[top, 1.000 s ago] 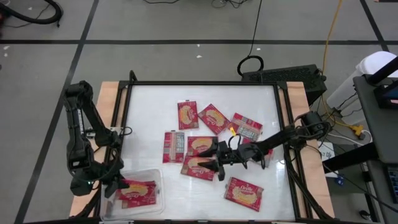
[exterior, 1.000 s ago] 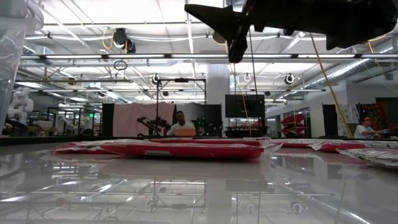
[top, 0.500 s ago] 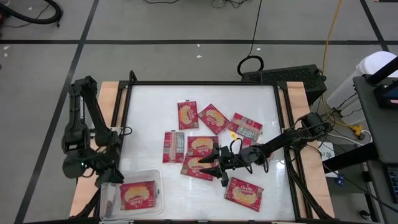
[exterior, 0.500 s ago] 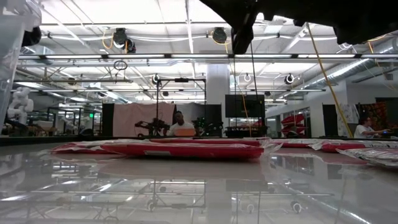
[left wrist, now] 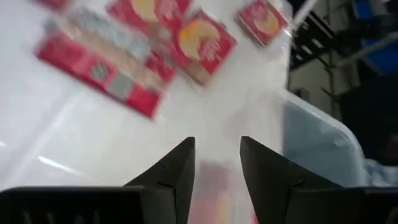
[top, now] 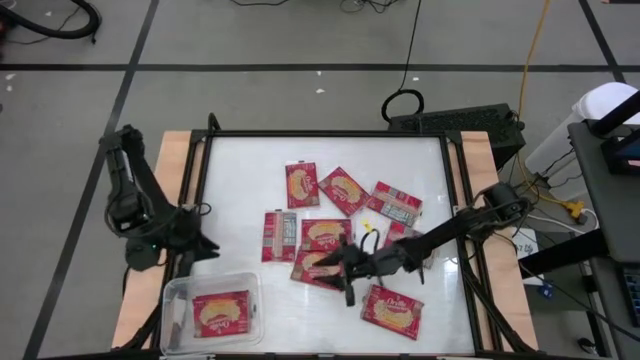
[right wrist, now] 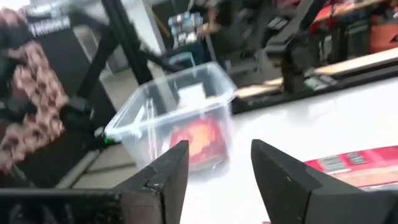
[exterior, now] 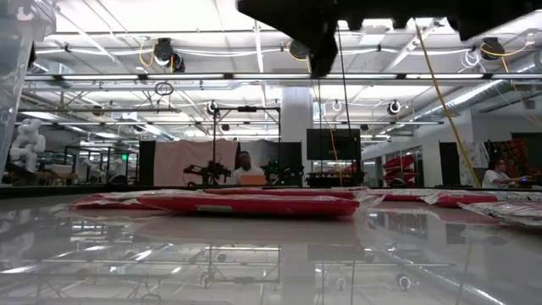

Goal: Sort popcorn bags into baskets
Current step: Put the popcorn bag into the transparent bin

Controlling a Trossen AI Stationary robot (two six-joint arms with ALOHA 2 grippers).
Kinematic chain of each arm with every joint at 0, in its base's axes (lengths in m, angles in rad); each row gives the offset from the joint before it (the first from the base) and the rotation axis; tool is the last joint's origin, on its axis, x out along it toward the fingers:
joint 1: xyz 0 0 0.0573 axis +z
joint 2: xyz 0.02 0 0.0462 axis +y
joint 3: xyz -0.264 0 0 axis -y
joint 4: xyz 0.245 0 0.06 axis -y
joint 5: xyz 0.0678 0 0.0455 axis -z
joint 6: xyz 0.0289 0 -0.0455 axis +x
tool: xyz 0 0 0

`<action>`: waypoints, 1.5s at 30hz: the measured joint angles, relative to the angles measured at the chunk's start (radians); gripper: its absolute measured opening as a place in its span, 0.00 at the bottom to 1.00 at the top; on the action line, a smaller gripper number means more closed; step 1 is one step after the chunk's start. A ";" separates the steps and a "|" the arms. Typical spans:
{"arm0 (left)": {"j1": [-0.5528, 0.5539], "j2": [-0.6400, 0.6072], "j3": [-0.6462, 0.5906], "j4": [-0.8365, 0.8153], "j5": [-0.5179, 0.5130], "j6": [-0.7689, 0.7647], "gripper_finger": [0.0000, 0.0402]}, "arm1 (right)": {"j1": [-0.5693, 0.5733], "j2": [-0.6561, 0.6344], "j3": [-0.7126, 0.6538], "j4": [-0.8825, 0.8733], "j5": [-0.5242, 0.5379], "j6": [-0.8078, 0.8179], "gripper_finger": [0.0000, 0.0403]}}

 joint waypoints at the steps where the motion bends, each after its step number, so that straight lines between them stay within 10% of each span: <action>1: 0.030 0.000 0.000 0.011 -0.001 0.042 0.33 | 0.007 0.011 0.032 -0.044 -0.002 -0.005 0.39; 16: 0.223 0.097 0.000 0.456 -0.001 0.610 0.33 | 0.039 0.231 0.300 -0.175 -0.009 -0.021 0.22; 23: 0.164 0.207 0.000 0.731 0.193 0.845 0.33 | 0.039 0.241 0.304 -0.197 -0.008 -0.035 0.18; 45: -0.183 0.544 0.000 0.975 0.186 0.567 0.19 | 0.038 0.241 0.304 -0.189 -0.006 -0.047 0.17</action>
